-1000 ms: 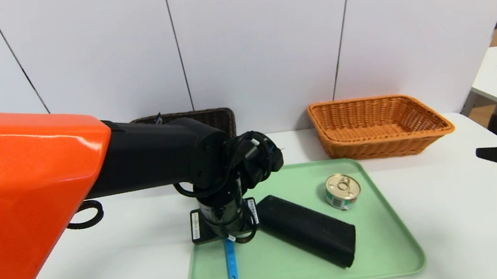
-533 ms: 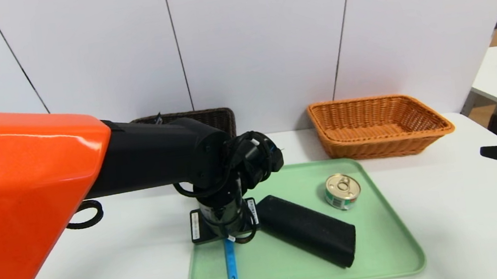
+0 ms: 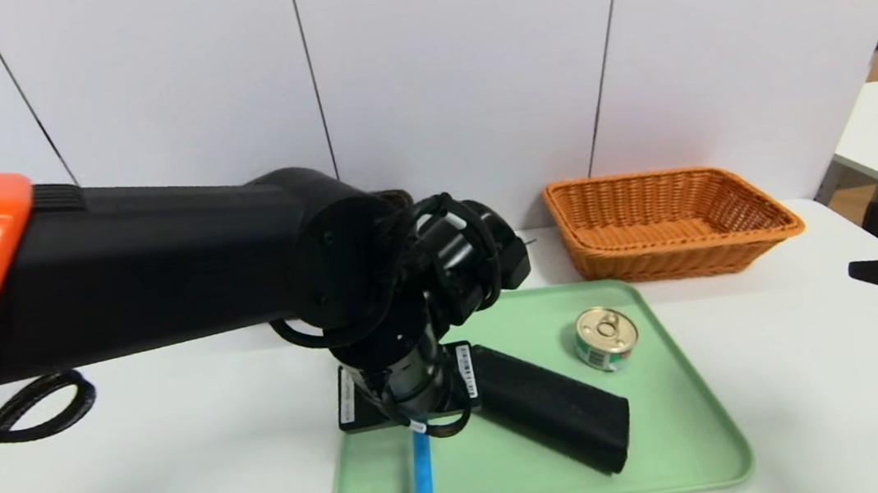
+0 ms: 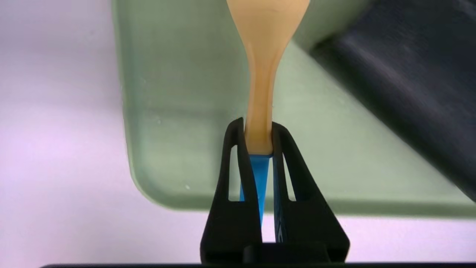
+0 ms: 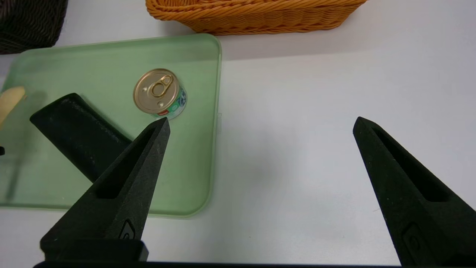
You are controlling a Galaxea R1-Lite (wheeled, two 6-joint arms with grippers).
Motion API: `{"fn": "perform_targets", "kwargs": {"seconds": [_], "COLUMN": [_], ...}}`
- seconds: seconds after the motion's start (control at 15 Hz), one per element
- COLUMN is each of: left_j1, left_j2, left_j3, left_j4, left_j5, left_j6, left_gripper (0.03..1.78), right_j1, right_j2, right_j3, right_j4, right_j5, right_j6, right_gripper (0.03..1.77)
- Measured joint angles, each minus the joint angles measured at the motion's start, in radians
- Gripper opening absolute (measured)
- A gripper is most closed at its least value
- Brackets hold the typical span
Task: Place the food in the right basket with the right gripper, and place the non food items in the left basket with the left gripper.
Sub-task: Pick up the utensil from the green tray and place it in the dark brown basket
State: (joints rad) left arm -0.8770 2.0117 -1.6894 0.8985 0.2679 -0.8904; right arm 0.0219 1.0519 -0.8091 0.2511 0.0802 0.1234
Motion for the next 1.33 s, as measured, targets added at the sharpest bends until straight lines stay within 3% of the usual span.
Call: {"fn": "perform_targets", "kwargs": {"seconds": [0.2,0.47,0.87,1.07,1.33], "left_j1": [-0.043,-0.027,0.188,0.294,0.356], "left_j2": [-0.078,-0.159,-0.161,-0.108,-0.039], "left_j3": [-0.018,-0.076,-0.142,-0.146,-0.092], "left_j4": [-0.001,-0.082,-0.468,-0.639,-0.8], "left_j5": [0.001,0.022,0.028,0.042,0.105], "left_j6": [0.03,0.213,0.546,0.589,0.587], "left_gripper": [0.16,0.16,0.16,0.16,0.16], "right_j1": [-0.001,-0.001,-0.001,-0.001,-0.001], "right_j2": [-0.003,-0.011,-0.023,-0.033,-0.043], "right_j3": [0.006,0.007,0.005,0.012,0.014], "right_j4": [0.001,0.0,0.003,0.006,0.005], "right_j5": [-0.001,-0.001,0.0,-0.001,-0.003], "right_j6": [0.0,0.001,0.001,0.002,0.002], "right_gripper": [1.7,1.7,1.7,1.7,1.7]}}
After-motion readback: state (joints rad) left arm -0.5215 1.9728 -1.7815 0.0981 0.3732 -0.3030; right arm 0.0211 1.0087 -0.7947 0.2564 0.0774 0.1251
